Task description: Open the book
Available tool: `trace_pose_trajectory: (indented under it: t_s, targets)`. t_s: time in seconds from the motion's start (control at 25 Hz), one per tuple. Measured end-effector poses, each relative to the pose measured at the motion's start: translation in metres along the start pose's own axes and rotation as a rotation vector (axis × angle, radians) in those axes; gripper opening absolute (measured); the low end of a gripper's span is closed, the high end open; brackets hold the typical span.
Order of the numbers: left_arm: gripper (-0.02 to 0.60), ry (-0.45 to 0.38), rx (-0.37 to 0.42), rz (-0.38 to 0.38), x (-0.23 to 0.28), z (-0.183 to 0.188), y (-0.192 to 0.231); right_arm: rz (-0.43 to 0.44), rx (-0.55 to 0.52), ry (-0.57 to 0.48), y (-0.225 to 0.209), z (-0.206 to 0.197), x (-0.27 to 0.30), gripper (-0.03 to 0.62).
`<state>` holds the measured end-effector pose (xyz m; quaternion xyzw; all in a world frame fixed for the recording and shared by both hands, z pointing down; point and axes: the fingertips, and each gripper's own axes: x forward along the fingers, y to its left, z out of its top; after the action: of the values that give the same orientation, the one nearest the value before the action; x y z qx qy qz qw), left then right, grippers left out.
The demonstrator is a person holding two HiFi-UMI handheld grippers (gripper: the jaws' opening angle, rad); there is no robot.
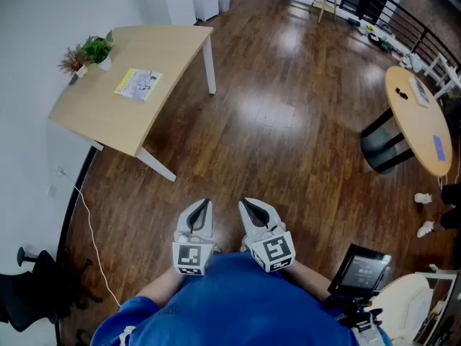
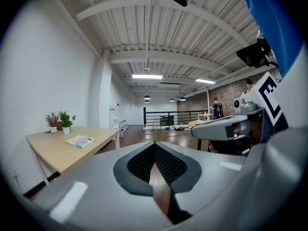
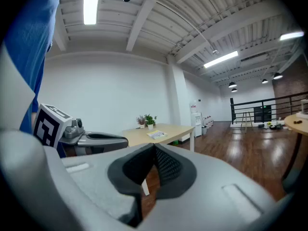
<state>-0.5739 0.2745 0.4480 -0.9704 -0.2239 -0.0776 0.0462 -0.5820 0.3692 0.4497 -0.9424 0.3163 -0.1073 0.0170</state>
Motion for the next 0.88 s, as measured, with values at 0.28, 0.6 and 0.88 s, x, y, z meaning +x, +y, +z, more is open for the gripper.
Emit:
trace_pose_trajectory:
  t_s: [0.28, 0.6, 0.88]
  targets:
    - [0.006, -0.027, 0.011, 0.014, 0.002, 0.005, -0.001, -0.009, -0.015, -0.024, -0.004, 0.006, -0.001, 0.003]
    - [0.008, -0.015, 0.034, 0.011, 0.049, 0.018, -0.058, -0.014, 0.009, -0.040, -0.075, 0.008, -0.029, 0.003]
    - [0.008, -0.010, 0.024, 0.000, 0.085, 0.019, -0.048, -0.024, 0.024, -0.022, -0.097, 0.005, -0.004, 0.003]
